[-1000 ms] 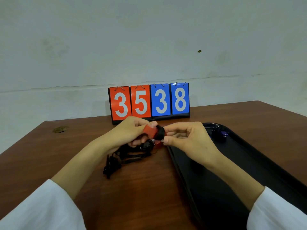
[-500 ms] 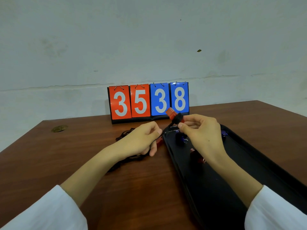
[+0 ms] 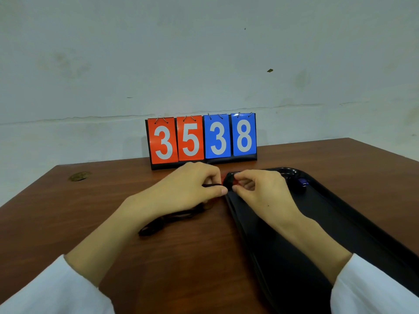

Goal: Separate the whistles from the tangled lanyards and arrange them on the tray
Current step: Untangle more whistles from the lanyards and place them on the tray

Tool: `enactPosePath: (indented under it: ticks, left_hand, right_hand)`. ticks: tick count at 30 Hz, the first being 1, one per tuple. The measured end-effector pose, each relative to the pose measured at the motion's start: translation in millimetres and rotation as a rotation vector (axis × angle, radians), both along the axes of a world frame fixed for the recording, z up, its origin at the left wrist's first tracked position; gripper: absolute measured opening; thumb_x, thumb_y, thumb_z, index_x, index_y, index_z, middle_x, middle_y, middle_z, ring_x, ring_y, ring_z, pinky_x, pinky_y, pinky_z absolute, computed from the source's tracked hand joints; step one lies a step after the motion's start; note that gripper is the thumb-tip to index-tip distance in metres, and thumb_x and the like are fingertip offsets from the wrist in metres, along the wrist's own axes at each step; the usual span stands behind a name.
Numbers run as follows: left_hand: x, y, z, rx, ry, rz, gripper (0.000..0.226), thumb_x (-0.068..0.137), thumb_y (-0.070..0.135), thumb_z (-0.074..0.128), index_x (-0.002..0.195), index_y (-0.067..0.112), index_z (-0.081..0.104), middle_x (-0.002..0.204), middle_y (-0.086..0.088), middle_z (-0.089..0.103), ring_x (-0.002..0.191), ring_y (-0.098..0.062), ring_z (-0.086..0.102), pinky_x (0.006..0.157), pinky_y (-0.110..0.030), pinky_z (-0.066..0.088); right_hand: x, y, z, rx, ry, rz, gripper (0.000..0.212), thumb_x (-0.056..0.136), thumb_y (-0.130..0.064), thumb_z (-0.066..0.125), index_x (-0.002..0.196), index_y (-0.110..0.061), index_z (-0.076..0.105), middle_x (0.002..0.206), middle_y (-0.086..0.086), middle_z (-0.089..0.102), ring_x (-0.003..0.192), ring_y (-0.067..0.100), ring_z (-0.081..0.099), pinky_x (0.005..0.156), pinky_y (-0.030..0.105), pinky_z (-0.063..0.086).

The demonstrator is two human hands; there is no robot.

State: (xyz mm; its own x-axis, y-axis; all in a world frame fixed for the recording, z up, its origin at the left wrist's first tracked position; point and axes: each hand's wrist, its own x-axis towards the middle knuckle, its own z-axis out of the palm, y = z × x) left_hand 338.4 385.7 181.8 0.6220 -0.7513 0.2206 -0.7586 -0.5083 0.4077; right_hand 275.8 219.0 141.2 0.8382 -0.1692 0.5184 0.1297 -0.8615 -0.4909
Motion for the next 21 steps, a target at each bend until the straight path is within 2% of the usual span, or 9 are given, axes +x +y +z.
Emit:
enactPosePath:
  ticks: [4, 10, 13, 16, 18, 21]
  left_hand:
    - [6, 5, 3, -0.011, -0.009, -0.013, 0.016, 0.085, 0.038, 0.062, 0.083, 0.023, 0.065, 0.078, 0.007, 0.066, 0.074, -0.005, 0.061, 0.075, -0.026, 0.052]
    - [14, 8, 4, -0.068, 0.029, -0.003, 0.015, 0.08, 0.041, 0.063, 0.074, 0.027, 0.064, 0.074, 0.01, 0.063, 0.073, -0.001, 0.058, 0.069, -0.015, 0.046]
    - [18, 10, 1, -0.103, 0.109, -0.015, 0.019, 0.078, 0.043, 0.063, 0.069, 0.026, 0.063, 0.068, 0.005, 0.064, 0.069, -0.005, 0.06, 0.07, -0.021, 0.049]
    - [19, 13, -1, -0.139, 0.252, -0.023, 0.028, 0.075, 0.048, 0.058, 0.069, 0.022, 0.062, 0.052, 0.006, 0.057, 0.045, -0.004, 0.049, 0.051, -0.019, 0.043]
    - [20, 13, -1, -0.175, 0.34, -0.024, 0.031, 0.076, 0.048, 0.056, 0.071, 0.018, 0.061, 0.05, 0.005, 0.054, 0.04, -0.004, 0.042, 0.043, -0.015, 0.036]
    - [21, 15, -2, -0.224, 0.442, -0.023, 0.035, 0.075, 0.049, 0.057, 0.072, 0.014, 0.061, 0.048, 0.003, 0.047, 0.038, -0.007, 0.035, 0.041, -0.015, 0.031]
  right_hand:
    - [1, 4, -1, -0.134, 0.088, 0.139, 0.033, 0.085, -0.025, 0.064, 0.118, -0.023, 0.063, 0.107, -0.006, 0.068, 0.092, 0.006, 0.061, 0.088, 0.024, 0.05]
    - [-2, 9, -2, -0.171, 0.053, 0.318, 0.024, 0.082, -0.018, 0.068, 0.106, -0.019, 0.069, 0.095, -0.002, 0.07, 0.085, 0.009, 0.063, 0.082, 0.029, 0.053]
    - [-4, 13, -1, -0.155, 0.05, 0.36, 0.024, 0.082, -0.017, 0.067, 0.106, -0.018, 0.069, 0.095, -0.003, 0.07, 0.085, 0.007, 0.062, 0.082, 0.025, 0.052]
    - [-4, 12, 0, -0.125, 0.022, 0.369, 0.026, 0.082, -0.016, 0.068, 0.107, -0.019, 0.068, 0.098, -0.005, 0.07, 0.086, 0.001, 0.061, 0.082, 0.019, 0.051]
    - [-3, 11, 2, -0.081, 0.009, 0.377, 0.026, 0.082, -0.015, 0.067, 0.107, -0.02, 0.068, 0.098, -0.007, 0.069, 0.087, -0.002, 0.06, 0.082, 0.014, 0.049]
    - [-4, 10, 3, -0.017, -0.002, 0.394, 0.025, 0.081, -0.014, 0.067, 0.105, -0.02, 0.068, 0.098, -0.01, 0.069, 0.089, -0.002, 0.061, 0.084, 0.012, 0.047]
